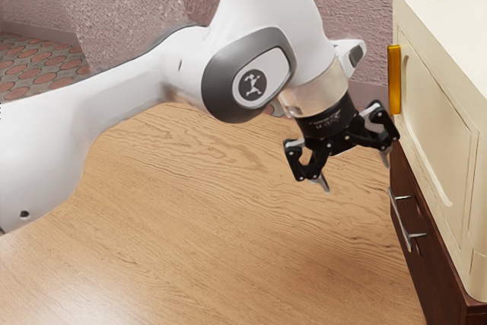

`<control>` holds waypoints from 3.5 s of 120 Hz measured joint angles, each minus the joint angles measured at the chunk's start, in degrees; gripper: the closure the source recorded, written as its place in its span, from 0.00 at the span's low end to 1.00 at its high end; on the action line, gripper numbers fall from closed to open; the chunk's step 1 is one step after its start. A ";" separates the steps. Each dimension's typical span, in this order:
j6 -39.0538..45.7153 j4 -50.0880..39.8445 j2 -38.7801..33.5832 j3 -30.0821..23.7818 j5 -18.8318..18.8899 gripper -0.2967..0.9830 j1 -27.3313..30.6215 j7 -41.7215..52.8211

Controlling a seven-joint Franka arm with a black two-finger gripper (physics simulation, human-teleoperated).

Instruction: Pull the drawer handle with one arm to open the drawer

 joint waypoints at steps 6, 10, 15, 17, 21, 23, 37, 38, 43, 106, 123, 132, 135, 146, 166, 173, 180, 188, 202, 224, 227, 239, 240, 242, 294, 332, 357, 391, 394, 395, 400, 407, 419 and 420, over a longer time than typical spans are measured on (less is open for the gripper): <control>-0.21 -0.49 -0.02 -0.21 -0.03 0.23 0.09 -0.42; -0.32 -0.80 -0.03 -0.49 -0.04 0.23 0.08 -0.67; -0.36 -1.11 0.01 -0.75 -0.05 0.23 0.04 -0.97; -0.35 -1.23 0.02 -0.92 -0.05 0.23 0.06 -1.08; -0.30 -1.41 0.04 -1.18 -0.06 0.23 0.03 -1.29; -0.27 -1.49 0.06 -1.29 -0.06 0.23 0.02 -1.39; 0.37 -2.23 0.21 -1.87 -0.31 0.23 -0.03 -1.88; 0.44 -2.33 0.21 -1.88 -0.38 0.23 -0.02 -1.89; 0.78 -2.67 0.26 -1.94 -0.68 0.23 0.00 -1.94; 3.87 -4.84 -0.01 -2.05 -2.70 0.23 -0.26 -1.42; 4.10 -5.57 0.04 -2.07 -2.83 0.23 -0.40 -1.01; 4.20 -5.91 0.05 -2.07 -2.85 0.23 -0.40 -0.83; 4.23 -6.07 0.08 -2.06 -2.86 0.23 -0.40 -0.78; 4.42 -6.49 0.13 -2.06 -2.87 0.23 -0.40 -0.59; 4.67 -7.00 0.14 -2.03 -2.87 0.23 -0.40 -0.31; 4.55 -7.21 0.08 -2.02 -2.84 0.23 -0.34 -0.24; 4.42 -7.51 0.06 -1.98 -2.82 0.23 -0.29 -0.16; 4.20 -7.71 0.06 -1.93 -2.78 0.23 -0.24 -0.08; 3.39 -7.78 -0.18 -1.89 -2.64 0.23 -0.20 0.05; 2.52 -10.69 -2.68 -1.82 -2.35 0.23 0.13 0.20; 2.47 -11.11 -2.97 -1.82 -2.31 0.23 0.18 0.22; 2.45 -12.82 -4.34 -1.78 -2.23 0.23 0.27 0.37; 2.45 -12.98 -4.47 -1.78 -2.23 0.23 0.29 0.39; 2.46 -13.26 -4.74 -1.79 -2.21 0.23 0.32 0.41; 2.63 -21.81 -12.17 -1.34 -2.10 0.23 1.75 2.14; 2.61 -26.40 -16.57 0.26 -2.09 0.23 1.92 4.62; 2.64 -29.45 -19.68 1.13 -2.05 0.23 2.40 6.32; 2.68 -33.86 -24.19 3.12 -1.33 0.23 3.34 8.53; 2.69 -34.22 -24.58 3.30 -1.31 0.23 3.44 8.72; 2.69 -34.33 -24.70 3.39 -1.30 0.23 3.44 8.78; 2.70 -34.84 -25.23 3.76 -1.27 0.23 3.48 9.09; 2.70 -35.53 -26.03 4.11 -1.21 0.23 3.53 9.50; 2.69 -35.98 -29.11 4.80 -1.16 0.23 3.55 10.14; 2.68 -35.96 -29.40 4.86 -1.16 0.23 3.55 10.19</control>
